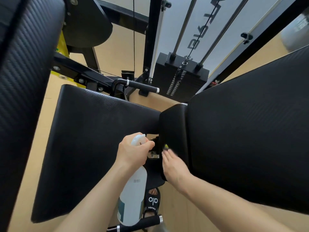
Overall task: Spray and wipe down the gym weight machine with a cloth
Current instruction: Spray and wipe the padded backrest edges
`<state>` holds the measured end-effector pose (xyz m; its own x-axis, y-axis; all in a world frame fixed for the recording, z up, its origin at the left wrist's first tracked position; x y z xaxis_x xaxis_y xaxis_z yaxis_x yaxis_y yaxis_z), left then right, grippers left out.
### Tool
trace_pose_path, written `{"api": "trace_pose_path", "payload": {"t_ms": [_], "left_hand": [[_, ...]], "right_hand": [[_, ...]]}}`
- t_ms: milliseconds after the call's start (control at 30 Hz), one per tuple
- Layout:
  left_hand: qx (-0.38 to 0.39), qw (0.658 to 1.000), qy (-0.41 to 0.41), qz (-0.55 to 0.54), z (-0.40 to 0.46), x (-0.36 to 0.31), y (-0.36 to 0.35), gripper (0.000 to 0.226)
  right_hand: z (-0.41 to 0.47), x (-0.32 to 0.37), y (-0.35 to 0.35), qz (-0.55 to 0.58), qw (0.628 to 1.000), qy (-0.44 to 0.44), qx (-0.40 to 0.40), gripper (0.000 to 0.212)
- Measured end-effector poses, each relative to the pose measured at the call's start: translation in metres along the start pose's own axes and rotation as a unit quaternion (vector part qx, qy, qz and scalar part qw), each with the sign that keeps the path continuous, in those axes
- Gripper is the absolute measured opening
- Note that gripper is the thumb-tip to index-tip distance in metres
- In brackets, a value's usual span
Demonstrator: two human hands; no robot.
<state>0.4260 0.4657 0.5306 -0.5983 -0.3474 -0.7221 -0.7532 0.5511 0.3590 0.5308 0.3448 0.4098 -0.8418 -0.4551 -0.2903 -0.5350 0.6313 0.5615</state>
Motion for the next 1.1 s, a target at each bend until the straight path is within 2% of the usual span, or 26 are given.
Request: {"api": "trace_pose_path", "payload": {"t_ms": [100, 167, 433, 533, 600, 700, 767, 933, 1033, 1100], "left_hand": [[-0.001, 1.000, -0.009, 0.004, 0.003, -0.002, 0.003, 0.021], [-0.005, 1.000, -0.013, 0.001, 0.007, 0.000, 0.004, 0.021], [-0.024, 0.999, 0.033, -0.022, 0.032, 0.034, -0.003, 0.024], [-0.026, 0.998, 0.052, -0.027, 0.041, 0.047, -0.005, 0.025], [-0.028, 0.997, 0.064, -0.024, 0.044, 0.053, -0.007, 0.025], [-0.028, 0.996, 0.079, -0.018, 0.043, 0.054, -0.008, 0.023], [-0.027, 0.995, 0.091, -0.017, 0.041, 0.054, -0.007, 0.022], [-0.026, 0.996, 0.085, -0.020, 0.033, 0.046, 0.002, 0.019], [-0.024, 0.997, 0.071, -0.014, 0.030, 0.039, 0.005, 0.019], [-0.022, 0.998, 0.061, -0.012, 0.028, 0.035, 0.006, 0.020]], "right_hand": [[0.001, 0.003, 0.000, 0.049, 0.996, 0.076, 0.018, 0.055], [0.014, -0.015, 0.014, 0.085, 0.993, 0.082, -0.006, 0.051], [0.121, -0.137, 0.069, 0.112, 0.989, -0.042, -0.083, 0.047], [0.141, -0.150, 0.076, 0.078, 0.990, -0.085, -0.077, 0.042], [0.140, -0.140, 0.067, 0.021, 0.994, -0.095, -0.058, 0.042], [0.125, -0.103, 0.047, -0.041, 0.996, -0.057, -0.052, 0.051], [0.111, -0.064, 0.030, -0.023, 0.999, -0.009, -0.043, 0.050], [0.067, 0.048, -0.026, 0.003, 0.988, 0.144, 0.049, 0.047], [0.049, 0.071, -0.036, -0.005, 0.977, 0.207, 0.049, 0.044], [0.047, 0.063, -0.034, -0.002, 0.975, 0.215, 0.054, 0.039]]}}
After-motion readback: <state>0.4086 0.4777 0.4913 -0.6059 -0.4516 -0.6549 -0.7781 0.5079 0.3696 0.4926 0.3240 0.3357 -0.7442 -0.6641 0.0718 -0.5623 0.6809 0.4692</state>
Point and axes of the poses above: each hand's wrist, its own z-axis towards the middle knuckle, its own y-axis out of the back of the hand, x = y × z, the point moved 10 cm from there along z, towards the middle knuckle, and after that the axes turned 3 degrees about z, right-handed, at the moved point
